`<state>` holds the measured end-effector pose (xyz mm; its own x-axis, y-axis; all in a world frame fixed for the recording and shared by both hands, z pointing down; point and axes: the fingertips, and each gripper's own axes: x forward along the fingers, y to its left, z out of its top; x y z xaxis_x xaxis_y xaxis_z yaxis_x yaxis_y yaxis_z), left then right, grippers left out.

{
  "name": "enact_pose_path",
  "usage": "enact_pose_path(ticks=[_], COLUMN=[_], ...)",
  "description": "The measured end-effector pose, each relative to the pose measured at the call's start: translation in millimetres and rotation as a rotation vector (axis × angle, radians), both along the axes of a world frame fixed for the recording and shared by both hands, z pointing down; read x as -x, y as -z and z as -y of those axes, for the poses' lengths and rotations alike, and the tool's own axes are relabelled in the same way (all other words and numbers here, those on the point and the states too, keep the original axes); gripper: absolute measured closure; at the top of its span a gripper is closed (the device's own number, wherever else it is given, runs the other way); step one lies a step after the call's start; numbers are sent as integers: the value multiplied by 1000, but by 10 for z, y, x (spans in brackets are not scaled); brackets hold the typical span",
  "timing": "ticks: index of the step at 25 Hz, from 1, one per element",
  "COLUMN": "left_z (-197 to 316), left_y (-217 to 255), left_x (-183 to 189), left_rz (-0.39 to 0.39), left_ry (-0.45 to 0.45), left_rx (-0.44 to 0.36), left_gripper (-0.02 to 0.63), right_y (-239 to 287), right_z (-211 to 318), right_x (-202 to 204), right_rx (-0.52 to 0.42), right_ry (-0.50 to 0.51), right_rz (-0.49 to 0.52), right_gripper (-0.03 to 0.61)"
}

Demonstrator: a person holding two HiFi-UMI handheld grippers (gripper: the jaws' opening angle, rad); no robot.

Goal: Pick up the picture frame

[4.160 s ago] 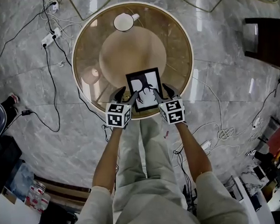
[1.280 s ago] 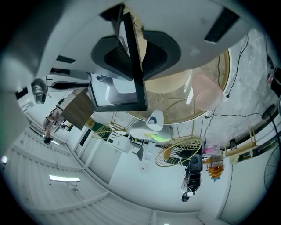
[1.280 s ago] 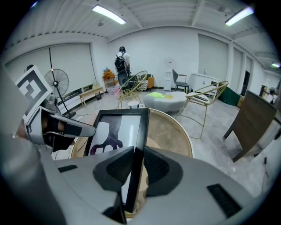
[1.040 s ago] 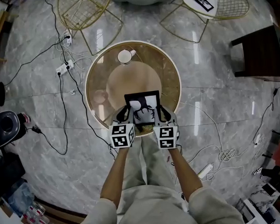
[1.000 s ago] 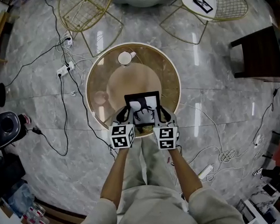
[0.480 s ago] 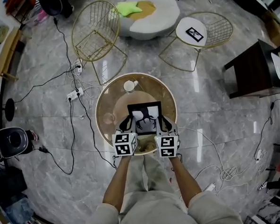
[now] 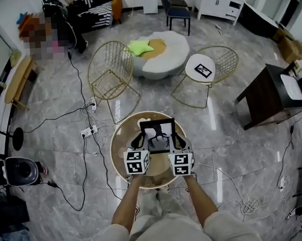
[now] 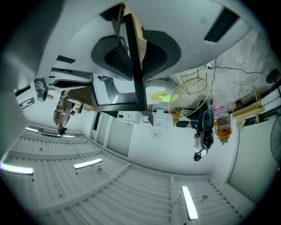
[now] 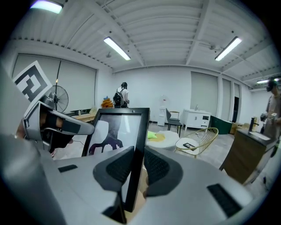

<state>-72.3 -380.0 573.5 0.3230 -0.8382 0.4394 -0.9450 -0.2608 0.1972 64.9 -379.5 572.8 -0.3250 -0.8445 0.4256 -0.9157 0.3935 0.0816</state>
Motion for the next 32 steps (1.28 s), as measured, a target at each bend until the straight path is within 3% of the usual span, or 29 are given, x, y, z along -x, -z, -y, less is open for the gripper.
enact_pose_path(ticks=[19, 32], left_z=[122, 175], left_y=[1260, 1656], left_x=[-62, -118], left_rz=[34, 37], left_ry=[-23, -29], left_rx=[-160, -232], left_gripper=[543, 543], right_y=[1226, 1595], right_z=[101, 143], right_x=[-56, -115], right_rx=[-167, -234], right_ry=[11, 9], right_rz=[28, 34], right_gripper=[505, 503])
